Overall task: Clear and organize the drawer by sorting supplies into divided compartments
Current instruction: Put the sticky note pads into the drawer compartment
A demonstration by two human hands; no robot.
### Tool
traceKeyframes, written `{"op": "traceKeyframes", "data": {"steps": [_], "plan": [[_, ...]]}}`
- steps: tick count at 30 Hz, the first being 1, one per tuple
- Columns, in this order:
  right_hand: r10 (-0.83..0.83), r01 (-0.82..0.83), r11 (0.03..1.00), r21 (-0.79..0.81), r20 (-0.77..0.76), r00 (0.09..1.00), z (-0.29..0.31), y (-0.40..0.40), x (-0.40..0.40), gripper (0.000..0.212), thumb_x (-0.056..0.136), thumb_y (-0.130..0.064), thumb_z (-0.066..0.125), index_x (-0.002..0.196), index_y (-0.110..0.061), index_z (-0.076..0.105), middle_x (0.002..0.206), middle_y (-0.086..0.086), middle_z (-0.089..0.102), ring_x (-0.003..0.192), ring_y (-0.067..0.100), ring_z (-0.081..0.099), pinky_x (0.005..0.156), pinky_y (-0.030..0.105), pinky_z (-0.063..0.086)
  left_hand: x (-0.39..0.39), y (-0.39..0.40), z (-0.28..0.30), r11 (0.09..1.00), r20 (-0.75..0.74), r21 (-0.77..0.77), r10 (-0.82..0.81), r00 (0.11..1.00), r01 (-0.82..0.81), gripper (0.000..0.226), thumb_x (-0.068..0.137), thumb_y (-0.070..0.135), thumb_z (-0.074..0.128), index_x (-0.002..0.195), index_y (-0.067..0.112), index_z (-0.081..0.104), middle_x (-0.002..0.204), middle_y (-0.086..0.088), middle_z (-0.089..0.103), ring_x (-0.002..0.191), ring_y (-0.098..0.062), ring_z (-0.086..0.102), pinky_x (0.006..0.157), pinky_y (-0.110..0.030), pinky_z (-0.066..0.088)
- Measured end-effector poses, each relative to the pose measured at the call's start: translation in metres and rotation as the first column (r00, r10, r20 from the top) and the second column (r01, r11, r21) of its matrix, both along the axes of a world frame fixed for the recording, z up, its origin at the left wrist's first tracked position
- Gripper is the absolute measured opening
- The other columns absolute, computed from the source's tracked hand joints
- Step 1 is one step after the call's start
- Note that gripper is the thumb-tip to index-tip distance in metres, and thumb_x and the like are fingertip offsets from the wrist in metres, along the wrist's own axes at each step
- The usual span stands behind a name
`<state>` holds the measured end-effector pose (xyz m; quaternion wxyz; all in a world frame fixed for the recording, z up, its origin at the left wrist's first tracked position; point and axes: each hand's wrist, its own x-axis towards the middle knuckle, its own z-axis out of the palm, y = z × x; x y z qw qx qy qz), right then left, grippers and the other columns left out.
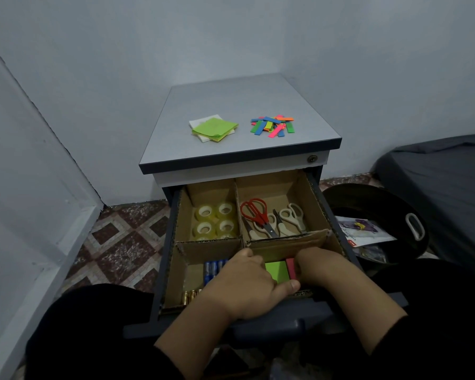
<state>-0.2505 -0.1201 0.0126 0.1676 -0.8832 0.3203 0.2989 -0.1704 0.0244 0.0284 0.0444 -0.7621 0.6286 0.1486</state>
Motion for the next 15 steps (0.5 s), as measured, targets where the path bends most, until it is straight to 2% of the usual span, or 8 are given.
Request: {"op": "traceKeyframes", "data": {"steps": [4, 7, 11, 13, 15], "plan": [[0.034, -0.035, 0.999, -0.012, -0.014, 0.999, -0.001, -0.001, 0.0, 0.028, 0.093, -0.02, 0.053, 0.118, -0.009, 0.061, 0.115, 0.01, 0.061, 0.1, 0.023, 0.056, 0.081, 0.03, 0.041, 0.001, 0.0, 0.001, 1.0, -0.008, -0.007, -0.007, 1.0, 0.007, 0.078, 0.096, 0.062, 0.008, 0.109, 0.021, 0.073, 0.109, -0.01, 0.062, 0.104, -0.016, 0.041, 0.093, -0.028, 0.019], [0.061, -0.062, 0.998, -0.006, -0.036, 0.997, 0.001, 0.0, 0.0, 0.03, 0.093, -0.019, 0.053, 0.121, -0.009, 0.06, 0.103, 0.007, 0.055, 0.093, 0.02, 0.051, 0.082, 0.031, 0.04, 0.001, -0.001, -0.002, 1.0, -0.009, -0.018, -0.019, 1.0, 0.019, 0.08, 0.094, 0.064, 0.007, 0.106, 0.022, 0.073, 0.106, -0.009, 0.062, 0.103, -0.016, 0.041, 0.094, -0.028, 0.02], [0.059, -0.059, 0.998, 0.001, -0.025, 0.998, 0.004, 0.002, -0.003, 0.03, 0.093, -0.019, 0.055, 0.121, -0.009, 0.06, 0.117, 0.01, 0.061, 0.091, 0.019, 0.05, 0.082, 0.03, 0.041, 0.007, -0.002, -0.017, 0.997, -0.019, -0.078, -0.028, 0.999, 0.026, 0.1, 0.082, 0.075, -0.01, 0.093, 0.022, 0.074, 0.089, -0.001, 0.063, 0.096, -0.014, 0.043, 0.099, -0.037, 0.031], [0.033, -0.033, 0.999, 0.027, 0.007, 0.999, 0.009, 0.003, -0.005, 0.03, 0.092, -0.024, 0.057, 0.119, -0.011, 0.061, 0.117, 0.01, 0.061, 0.094, 0.021, 0.055, 0.083, 0.03, 0.044, 0.009, -0.001, -0.018, 0.994, -0.048, -0.104, -0.02, 0.999, 0.015, 0.096, 0.084, 0.073, -0.008, 0.087, 0.02, 0.072, 0.086, 0.0, 0.063, 0.091, -0.014, 0.044, 0.098, -0.038, 0.033], [0.008, -0.012, 0.999, 0.053, 0.074, 0.997, 0.02, 0.002, -0.007, 0.028, 0.091, -0.029, 0.059, 0.114, -0.013, 0.064, 0.111, 0.008, 0.064, 0.092, 0.019, 0.059, 0.079, 0.027, 0.047, 0.009, 0.0, -0.011, 0.987, -0.162, -0.157, 0.008, 0.987, -0.033, 0.079, 0.09, 0.068, 0.004, 0.088, 0.022, 0.068, 0.087, 0.001, 0.062, 0.088, -0.013, 0.048, 0.096, -0.037, 0.035]]}}
